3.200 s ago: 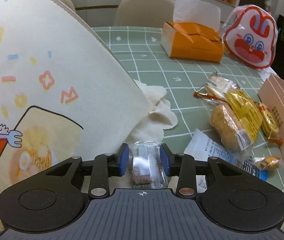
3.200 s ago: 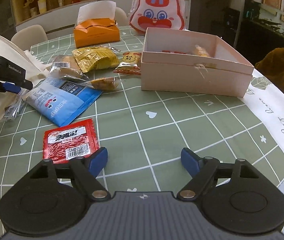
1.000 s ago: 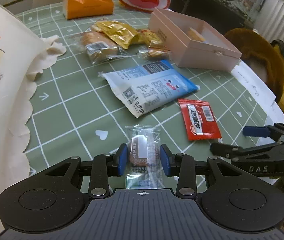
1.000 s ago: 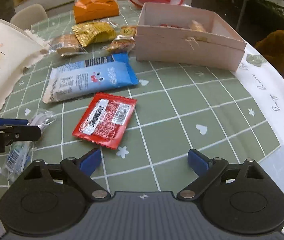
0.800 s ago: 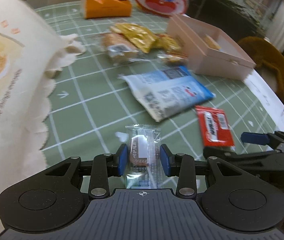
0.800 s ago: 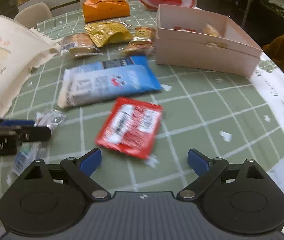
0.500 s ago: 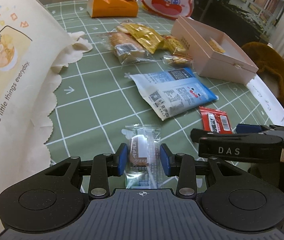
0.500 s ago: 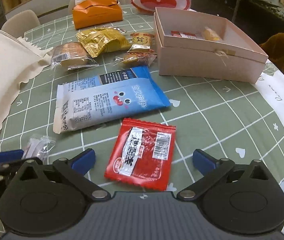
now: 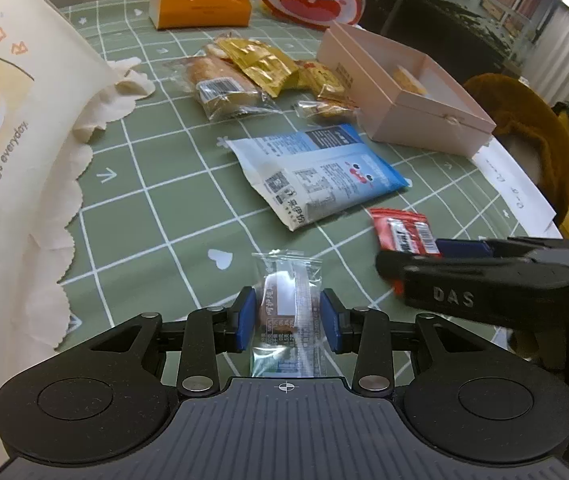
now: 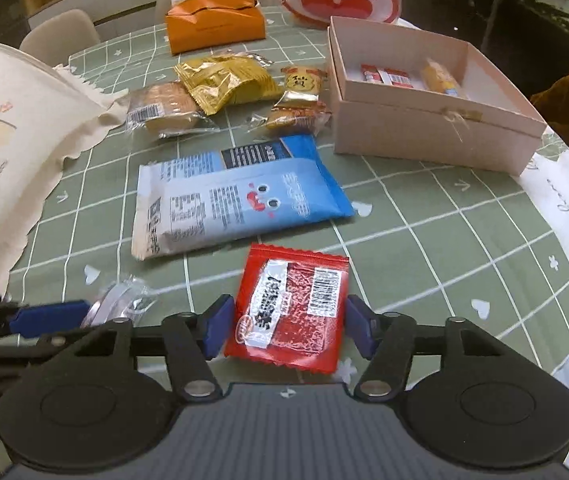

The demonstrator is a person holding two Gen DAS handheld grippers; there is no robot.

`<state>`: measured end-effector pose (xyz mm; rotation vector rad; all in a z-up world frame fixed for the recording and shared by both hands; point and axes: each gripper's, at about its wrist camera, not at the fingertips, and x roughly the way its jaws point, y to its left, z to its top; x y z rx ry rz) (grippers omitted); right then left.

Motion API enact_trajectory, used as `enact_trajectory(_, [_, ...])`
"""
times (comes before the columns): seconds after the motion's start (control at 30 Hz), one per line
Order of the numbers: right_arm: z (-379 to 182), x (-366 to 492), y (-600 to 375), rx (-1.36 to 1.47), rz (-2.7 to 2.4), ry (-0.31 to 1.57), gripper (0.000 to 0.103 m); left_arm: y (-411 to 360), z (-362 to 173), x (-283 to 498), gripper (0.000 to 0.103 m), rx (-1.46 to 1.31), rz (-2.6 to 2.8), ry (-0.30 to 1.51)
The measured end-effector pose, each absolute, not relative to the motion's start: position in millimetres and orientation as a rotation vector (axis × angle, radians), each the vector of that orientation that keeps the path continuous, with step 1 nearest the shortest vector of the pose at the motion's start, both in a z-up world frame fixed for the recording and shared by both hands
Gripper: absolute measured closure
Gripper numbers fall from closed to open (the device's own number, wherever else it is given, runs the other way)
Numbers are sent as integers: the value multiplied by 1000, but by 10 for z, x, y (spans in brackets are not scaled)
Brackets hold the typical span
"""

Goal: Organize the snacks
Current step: 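Close the right gripper on the red square packet and lift it, then carry both packets over the pink box and open both grippers to drop them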

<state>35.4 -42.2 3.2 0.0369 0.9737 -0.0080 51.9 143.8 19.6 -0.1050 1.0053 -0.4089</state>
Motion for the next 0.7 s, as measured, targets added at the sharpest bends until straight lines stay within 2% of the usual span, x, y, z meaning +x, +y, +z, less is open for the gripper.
enact_trajectory(0.37, [386, -96, -908, 43, 12, 886, 48, 994, 330, 365, 66, -28, -441, 996])
enact_trajectory(0.7, [438, -37, -1506, 36, 20, 919, 48, 490, 389, 344, 66, -33, -440, 1023])
